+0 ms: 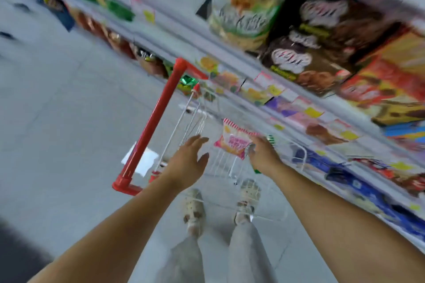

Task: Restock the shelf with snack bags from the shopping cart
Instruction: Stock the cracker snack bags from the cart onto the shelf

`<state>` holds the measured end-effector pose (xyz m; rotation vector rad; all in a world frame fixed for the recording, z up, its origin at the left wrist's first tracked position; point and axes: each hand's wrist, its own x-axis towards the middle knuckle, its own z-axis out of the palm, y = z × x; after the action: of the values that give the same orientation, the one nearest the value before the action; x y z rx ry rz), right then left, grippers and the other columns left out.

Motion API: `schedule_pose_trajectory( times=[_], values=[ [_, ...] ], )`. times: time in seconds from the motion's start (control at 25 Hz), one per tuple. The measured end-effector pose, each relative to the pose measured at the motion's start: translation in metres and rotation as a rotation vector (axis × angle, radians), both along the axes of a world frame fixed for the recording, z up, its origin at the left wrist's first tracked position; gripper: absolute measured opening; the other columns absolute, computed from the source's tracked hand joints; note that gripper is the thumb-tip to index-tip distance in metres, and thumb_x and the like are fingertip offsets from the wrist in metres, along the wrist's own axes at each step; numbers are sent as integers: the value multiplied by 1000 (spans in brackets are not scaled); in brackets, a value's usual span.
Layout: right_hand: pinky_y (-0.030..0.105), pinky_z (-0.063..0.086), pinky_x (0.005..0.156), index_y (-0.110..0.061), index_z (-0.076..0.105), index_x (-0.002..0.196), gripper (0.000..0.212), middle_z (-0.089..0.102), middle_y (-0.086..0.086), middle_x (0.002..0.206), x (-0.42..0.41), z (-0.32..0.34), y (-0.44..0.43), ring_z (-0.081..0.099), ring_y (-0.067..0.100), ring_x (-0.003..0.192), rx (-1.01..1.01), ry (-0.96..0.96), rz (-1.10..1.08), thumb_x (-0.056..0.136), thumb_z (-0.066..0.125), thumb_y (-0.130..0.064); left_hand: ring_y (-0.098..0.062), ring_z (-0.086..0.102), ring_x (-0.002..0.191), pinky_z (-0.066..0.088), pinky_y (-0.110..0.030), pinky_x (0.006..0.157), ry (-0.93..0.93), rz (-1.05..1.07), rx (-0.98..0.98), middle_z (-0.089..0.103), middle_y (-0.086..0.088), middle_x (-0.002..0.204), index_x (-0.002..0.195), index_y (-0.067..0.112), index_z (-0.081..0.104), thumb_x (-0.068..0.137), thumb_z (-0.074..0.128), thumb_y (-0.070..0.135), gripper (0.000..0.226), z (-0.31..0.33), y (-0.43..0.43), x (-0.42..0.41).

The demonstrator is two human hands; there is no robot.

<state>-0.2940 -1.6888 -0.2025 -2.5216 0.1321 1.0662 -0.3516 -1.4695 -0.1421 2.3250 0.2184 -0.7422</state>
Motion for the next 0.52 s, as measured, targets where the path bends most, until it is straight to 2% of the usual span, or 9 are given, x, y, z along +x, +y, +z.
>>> schedule_pose_trajectory(
  times=[0.08,0.2,0.32,0.4,0.44,0.52],
  values=[
    [37,34,108,-11,36,144,59,40,17,142,12,-41,9,39,33,128,-82,-54,76,91,58,-19,-21,33,144,25,-33,117,53,74,-11,29,2,159,147,27,38,101,48,30,47,-27,-5,-1],
    [41,33,105,-10,32,143,77,39,16,139,19,-78,18,35,33,127,-255,-125,167,81,66,-42,-17,37,140,26,-31,114,111,138,-39,28,5,159,148,29,37,101,48,32,48,-50,-11,-3],
    [38,33,97,-15,51,123,53,46,12,128,18,-97,20,38,30,119,-433,-248,322,81,69,-41,-18,36,140,32,-41,116,164,208,-69,28,8,158,148,32,35,99,52,32,52,-59,-14,-5],
    [36,33,94,-16,57,116,45,50,10,123,15,-98,18,40,29,117,-362,-323,381,79,72,-39,-21,37,140,36,-47,113,212,242,-77,30,7,157,148,33,33,95,58,32,59,-59,-14,-7],
    [34,34,91,-15,57,116,45,54,9,122,12,-95,17,45,28,115,-281,-302,409,80,73,-37,-23,39,138,38,-47,111,234,261,-94,32,5,156,149,32,31,93,63,31,64,-58,-14,-8],
    [28,40,73,-14,54,110,36,64,5,112,3,-83,14,59,24,101,-104,-207,389,84,71,-33,-25,38,138,38,-48,111,273,280,-142,33,1,156,151,30,26,85,73,30,80,-53,-17,-11]
  ],
)
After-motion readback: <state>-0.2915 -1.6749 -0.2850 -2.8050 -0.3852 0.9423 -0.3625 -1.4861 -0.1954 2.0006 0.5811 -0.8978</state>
